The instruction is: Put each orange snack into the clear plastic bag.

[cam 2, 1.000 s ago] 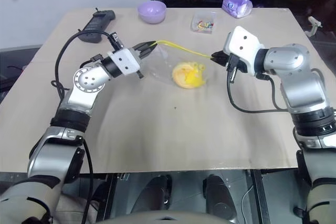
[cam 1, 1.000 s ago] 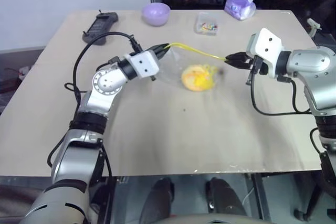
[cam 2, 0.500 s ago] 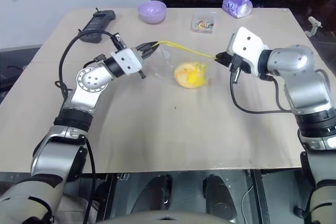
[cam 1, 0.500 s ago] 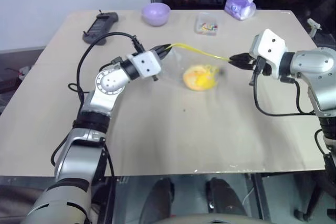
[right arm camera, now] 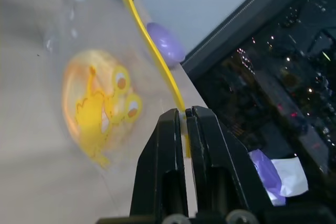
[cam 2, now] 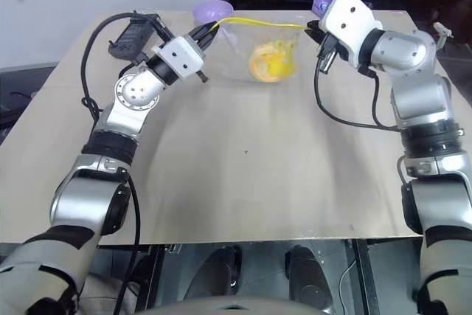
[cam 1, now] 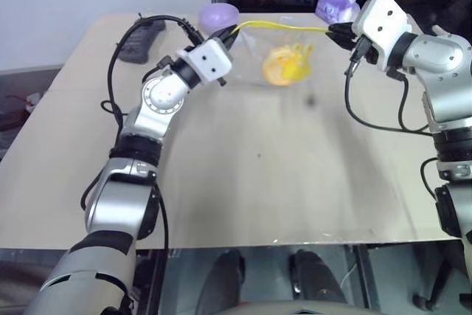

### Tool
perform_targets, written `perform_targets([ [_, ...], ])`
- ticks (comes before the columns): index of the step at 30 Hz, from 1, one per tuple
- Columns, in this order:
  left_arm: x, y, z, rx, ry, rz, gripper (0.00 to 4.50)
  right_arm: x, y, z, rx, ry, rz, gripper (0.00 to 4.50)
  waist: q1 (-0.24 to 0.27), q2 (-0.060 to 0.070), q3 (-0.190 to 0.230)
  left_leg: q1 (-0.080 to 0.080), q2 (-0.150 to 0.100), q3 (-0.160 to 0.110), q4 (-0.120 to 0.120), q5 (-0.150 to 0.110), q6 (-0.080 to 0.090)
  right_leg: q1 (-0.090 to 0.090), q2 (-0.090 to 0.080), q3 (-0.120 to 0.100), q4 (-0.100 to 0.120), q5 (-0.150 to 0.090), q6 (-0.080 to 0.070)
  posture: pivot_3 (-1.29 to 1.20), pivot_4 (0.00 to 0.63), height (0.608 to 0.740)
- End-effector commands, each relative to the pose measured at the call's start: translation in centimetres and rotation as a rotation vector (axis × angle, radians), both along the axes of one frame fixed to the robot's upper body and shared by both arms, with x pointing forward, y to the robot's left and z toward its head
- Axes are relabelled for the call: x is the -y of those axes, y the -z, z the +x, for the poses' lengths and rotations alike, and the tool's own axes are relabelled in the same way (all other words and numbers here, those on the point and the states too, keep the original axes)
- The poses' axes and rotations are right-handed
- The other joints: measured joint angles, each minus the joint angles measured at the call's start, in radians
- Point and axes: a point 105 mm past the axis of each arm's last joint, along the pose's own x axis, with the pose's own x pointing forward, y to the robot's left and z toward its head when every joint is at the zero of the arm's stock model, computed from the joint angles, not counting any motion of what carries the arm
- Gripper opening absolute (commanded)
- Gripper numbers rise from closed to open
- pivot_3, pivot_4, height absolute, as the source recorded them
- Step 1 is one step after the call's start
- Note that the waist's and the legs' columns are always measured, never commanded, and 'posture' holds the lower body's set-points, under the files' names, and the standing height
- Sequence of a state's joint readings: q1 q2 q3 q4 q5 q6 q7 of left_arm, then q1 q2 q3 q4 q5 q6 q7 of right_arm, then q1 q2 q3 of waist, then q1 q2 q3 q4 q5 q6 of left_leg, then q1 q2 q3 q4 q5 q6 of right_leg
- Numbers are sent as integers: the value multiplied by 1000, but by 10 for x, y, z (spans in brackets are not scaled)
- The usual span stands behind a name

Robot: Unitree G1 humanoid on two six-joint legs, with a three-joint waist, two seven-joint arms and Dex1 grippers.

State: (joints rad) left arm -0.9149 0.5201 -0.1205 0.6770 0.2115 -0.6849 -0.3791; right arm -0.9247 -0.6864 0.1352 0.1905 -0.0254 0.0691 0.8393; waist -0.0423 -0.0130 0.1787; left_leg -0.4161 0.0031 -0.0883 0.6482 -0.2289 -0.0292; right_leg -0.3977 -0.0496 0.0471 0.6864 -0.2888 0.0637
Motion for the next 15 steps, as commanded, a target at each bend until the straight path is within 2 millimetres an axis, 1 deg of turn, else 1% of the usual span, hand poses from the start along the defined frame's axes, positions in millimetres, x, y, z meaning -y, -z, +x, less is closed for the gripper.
perform_targets([
  [1, -1, 33, -30, -94, 91, 24, 0, 10, 36, -21, -148, -17, -26, 191, -1, 0, 0, 0, 0, 0, 0, 0, 0, 0, 0, 0, -1, 0, 0, 0, 150, 740],
  [3, 0, 59, -47, -206, 125, 25, 0, 14, 58, -29, -220, -5, -30, 191, -2, 1, 1, -1, 0, 1, -1, 0, -1, -1, -1, 1, -3, 0, 0, 0, 150, 740],
  [4, 1, 74, -58, -258, 144, 57, 514, 15, 69, -33, -251, 6, -27, 0, 0, 0, 1, -2, 0, 1, -1, 0, -1, -2, -1, 2, -2, 0, 0, 0, 150, 740],
  [5, 1, 89, -69, -332, 156, 65, 759, 17, 84, -39, -297, 14, -37, 0, 1, 0, 2, -2, 0, 1, 0, 0, -1, -2, -1, 1, -1, 0, 0, 0, 150, 740],
  [6, 1, 99, -78, -389, 167, 68, 1020, 19, 96, -45, -336, 18, -43, 0, 1, 0, 1, -4, 0, 1, 2, -1, 1, -4, -1, 1, 3, 0, 0, 0, 150, 740],
  [7, 2, 105, -86, -429, 177, 72, 1410, 21, 105, -52, -369, 19, -46, 304, 2, 1, 1, -2, 0, 1, 2, -2, 3, -3, -1, 1, 4, 0, 0, 0, 150, 740],
  [8, 2, 109, -93, -462, 181, 71, 1937, 23, 110, -57, -398, 21, -44, 698, 3, 1, 1, 2, 1, 1, 1, -2, 4, 1, 0, 1, 3, 0, 0, 0, 150, 740],
  [9, 1, 110, -98, -485, 178, 64, 2272, 25, 113, -62, -418, 26, -40, 1063, 4, 1, 1, 4, 1, 0, 1, -2, 4, 3, 0, 1, 3, 0, 0, 0, 150, 740],
  [10, 0, 112, -102, -509, 175, 53, 2718, 28, 115, -65, -444, 35, -29, 1462, 5, 1, 1, 3, 0, 0, 2, -2, 4, 3, 0, 0, 4, 0, 0, 0, 150, 740],
  [11, -1, 112, -105, -532, 177, 39, 2817, 31, 117, -69, -469, 42, -21, 1563, 5, 1, 1, 3, 0, 0, 4, -2, 4, 3, 0, 0, 7, 0, 0, 0, 150, 740],
  [12, -2, 113, -108, -561, 175, 20, 3356, 35, 119, -74, -505, 41, -18, 2153, 5, 1, 1, 3, 0, 0, 6, -2, 4, 3, 0, 1, 8, 0, 0, 0, 150, 740],
  [13, -4, 113, -111, -588, 176, 8, 3678, 37, 121, -79, -538, 36, -16, 2489, 5, 1, 1, 4, 0, 0, 6, -2, 4, 4, 0, 1, 8, 0, 0, 0, 150, 740],
  [15, -8, 116, -117, -649, 182, -3, 4469, 42, 123, -90, -603, 22, 3, 3367, 5, 1, 1, 6, 0, -1, 6, -2, 4, 6, 0, 0, 8, 0, 0, 0, 150, 740],
])
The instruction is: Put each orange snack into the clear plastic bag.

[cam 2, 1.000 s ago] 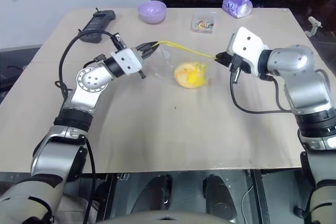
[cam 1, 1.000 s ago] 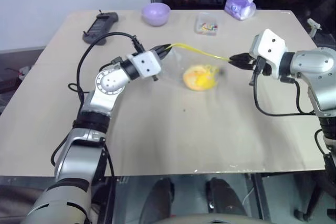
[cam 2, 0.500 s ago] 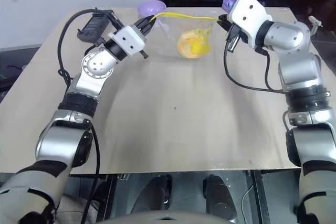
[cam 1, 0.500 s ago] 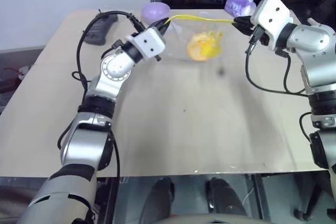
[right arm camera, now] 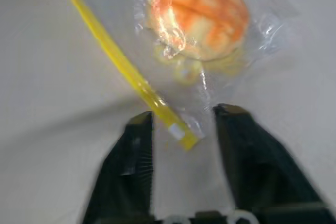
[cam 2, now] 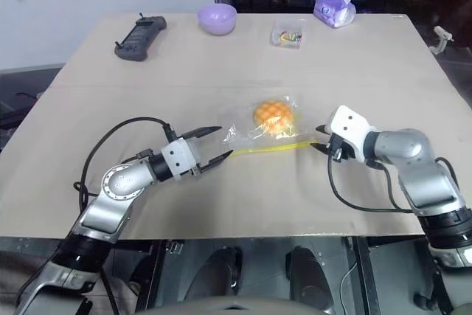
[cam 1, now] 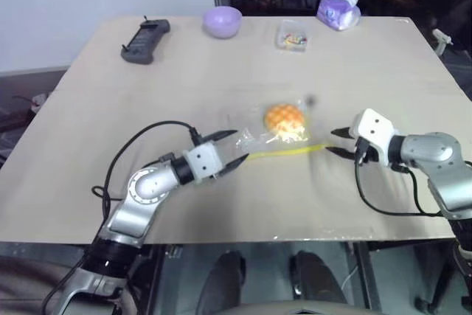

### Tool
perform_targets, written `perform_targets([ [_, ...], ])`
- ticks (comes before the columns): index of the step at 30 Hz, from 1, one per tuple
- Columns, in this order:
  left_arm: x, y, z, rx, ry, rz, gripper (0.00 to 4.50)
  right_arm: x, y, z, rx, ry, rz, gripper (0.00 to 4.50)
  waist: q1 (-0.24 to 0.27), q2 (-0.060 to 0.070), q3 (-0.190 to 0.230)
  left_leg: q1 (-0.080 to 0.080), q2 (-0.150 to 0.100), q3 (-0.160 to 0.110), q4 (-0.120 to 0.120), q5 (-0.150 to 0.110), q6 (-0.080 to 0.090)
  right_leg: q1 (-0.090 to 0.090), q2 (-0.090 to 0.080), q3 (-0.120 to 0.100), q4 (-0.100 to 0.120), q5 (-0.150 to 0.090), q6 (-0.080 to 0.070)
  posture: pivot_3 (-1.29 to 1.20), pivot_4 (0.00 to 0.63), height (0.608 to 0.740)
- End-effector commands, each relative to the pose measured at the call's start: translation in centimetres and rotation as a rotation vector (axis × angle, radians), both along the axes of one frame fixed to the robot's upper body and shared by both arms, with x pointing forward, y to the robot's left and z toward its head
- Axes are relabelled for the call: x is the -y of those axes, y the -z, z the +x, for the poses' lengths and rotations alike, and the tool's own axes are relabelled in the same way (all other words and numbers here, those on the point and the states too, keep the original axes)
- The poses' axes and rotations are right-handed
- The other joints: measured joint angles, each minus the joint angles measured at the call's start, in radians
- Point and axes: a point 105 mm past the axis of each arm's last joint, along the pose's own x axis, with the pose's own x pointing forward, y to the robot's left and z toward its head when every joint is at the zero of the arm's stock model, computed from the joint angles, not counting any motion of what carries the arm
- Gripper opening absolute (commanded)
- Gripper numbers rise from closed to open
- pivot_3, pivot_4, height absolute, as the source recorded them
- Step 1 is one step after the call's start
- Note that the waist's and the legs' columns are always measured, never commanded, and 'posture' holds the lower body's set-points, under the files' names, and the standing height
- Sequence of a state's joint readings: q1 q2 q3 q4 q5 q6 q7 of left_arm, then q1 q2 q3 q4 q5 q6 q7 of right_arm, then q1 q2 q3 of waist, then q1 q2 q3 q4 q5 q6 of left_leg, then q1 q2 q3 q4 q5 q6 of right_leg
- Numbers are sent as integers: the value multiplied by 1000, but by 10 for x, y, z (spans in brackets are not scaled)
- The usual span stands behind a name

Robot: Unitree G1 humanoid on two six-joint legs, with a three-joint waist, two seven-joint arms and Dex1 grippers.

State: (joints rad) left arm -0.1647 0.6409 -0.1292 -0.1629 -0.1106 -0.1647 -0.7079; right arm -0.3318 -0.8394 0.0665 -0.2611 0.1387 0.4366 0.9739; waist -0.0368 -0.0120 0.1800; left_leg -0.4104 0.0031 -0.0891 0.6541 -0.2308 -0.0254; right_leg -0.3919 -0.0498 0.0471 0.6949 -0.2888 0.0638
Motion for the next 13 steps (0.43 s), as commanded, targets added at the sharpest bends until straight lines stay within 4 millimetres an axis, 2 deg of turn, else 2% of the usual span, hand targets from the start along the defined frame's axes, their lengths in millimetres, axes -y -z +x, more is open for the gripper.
perform_targets([
  [1, -10, -10, -10, -68, -8, -39, 4469, 9, -11, -16, -54, -9, 62, 3367, -1, 0, 0, 0, 0, 0, 0, 0, 0, 0, 0, 0, 0, 0, 0, 0, 150, 740],
  [6, -39, -4, -19, -228, -113, -126, 4469, 36, -5, -27, -136, 91, 262, 3367, -3, 0, 0, 0, 1, 1, -1, 0, 0, 0, 1, 0, -1, 0, 0, 0, 150, 740],
  [9, -60, 5, -23, -288, -208, -176, 4469, 63, 17, -37, -192, 177, 338, 3367, 2, -1, 0, 0, 1, 1, -1, 0, 0, 0, 1, 0, -2, 0, 0, 0, 150, 740],
  [11, -67, 11, -27, -322, -238, -196, 4469, 75, 26, -39, -191, 220, 352, 3367, 3, -1, 0, 0, 1, 1, -1, 0, 0, 0, 0, 0, -2, 0, 0, 0, 150, 740],
  [13, -69, 16, -32, -337, -243, -189, 4469, 78, 28, -41, -191, 226, 363, 3367, 2, -1, 0, 1, 1, 1, -1, 0, 0, 1, 0, 1, -2, 0, 0, 0, 150, 740],
])
